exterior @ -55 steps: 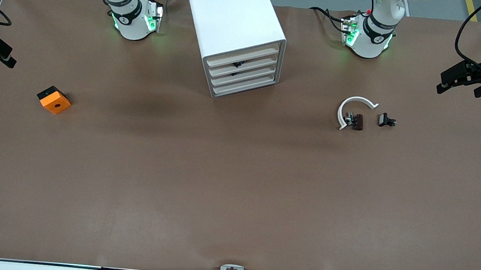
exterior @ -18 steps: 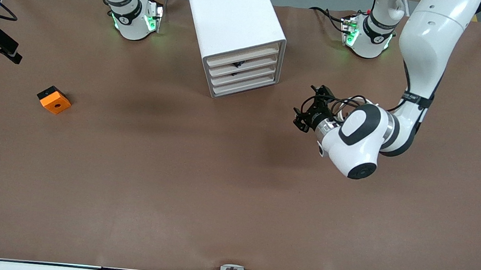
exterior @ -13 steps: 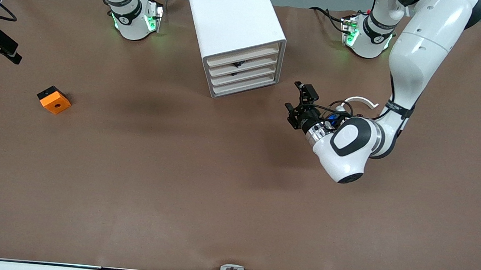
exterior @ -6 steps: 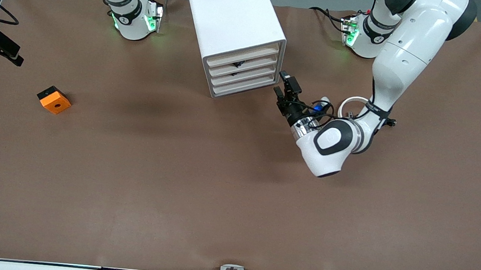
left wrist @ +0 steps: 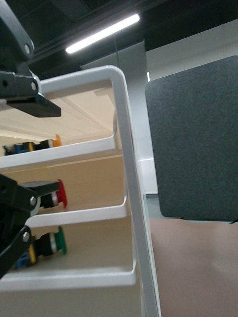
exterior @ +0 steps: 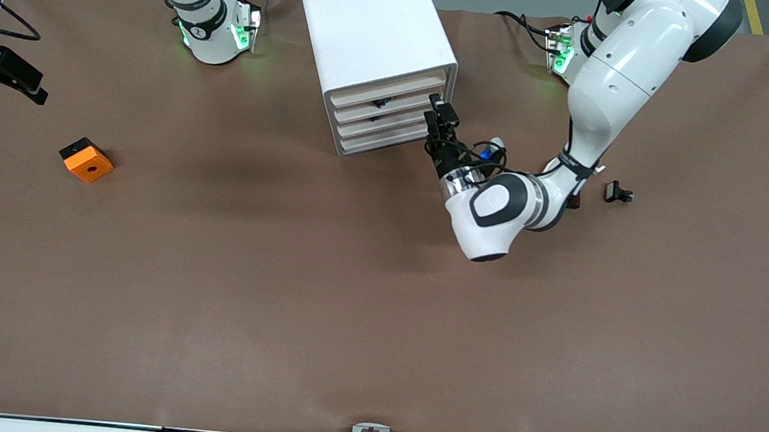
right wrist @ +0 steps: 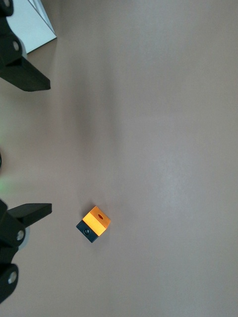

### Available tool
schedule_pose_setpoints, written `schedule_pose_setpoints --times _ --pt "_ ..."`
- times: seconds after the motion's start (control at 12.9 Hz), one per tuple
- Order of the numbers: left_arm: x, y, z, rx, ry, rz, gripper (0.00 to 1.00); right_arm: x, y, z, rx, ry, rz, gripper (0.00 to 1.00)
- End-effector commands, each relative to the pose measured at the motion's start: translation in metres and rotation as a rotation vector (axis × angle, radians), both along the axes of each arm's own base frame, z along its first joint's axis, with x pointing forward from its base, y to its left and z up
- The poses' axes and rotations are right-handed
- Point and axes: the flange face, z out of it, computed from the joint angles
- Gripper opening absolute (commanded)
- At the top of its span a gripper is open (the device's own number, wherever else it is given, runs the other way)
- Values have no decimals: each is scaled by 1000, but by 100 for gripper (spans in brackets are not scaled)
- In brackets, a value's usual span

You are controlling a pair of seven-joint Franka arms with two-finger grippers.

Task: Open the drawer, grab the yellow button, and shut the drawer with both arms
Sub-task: 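Close the left gripper on the drawer handle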

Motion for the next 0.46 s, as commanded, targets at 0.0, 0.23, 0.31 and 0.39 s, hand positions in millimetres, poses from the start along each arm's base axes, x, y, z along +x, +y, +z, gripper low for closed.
schedule_pose_setpoints --times 0.0,0.23,0.31,0.39 --pt "-16 -10 -1 6 44 -7 59 -2 -3 0 -41 19 -7 100" --pt "-31 -10 -10 28 72 -24 59 2 16 -9 -42 39 28 100" --pt "-35 -9 -13 33 82 -25 59 2 14 -9 -42 39 24 100" --pt "-38 -8 -14 43 90 -29 56 2 11 -8 -42 36 18 100"
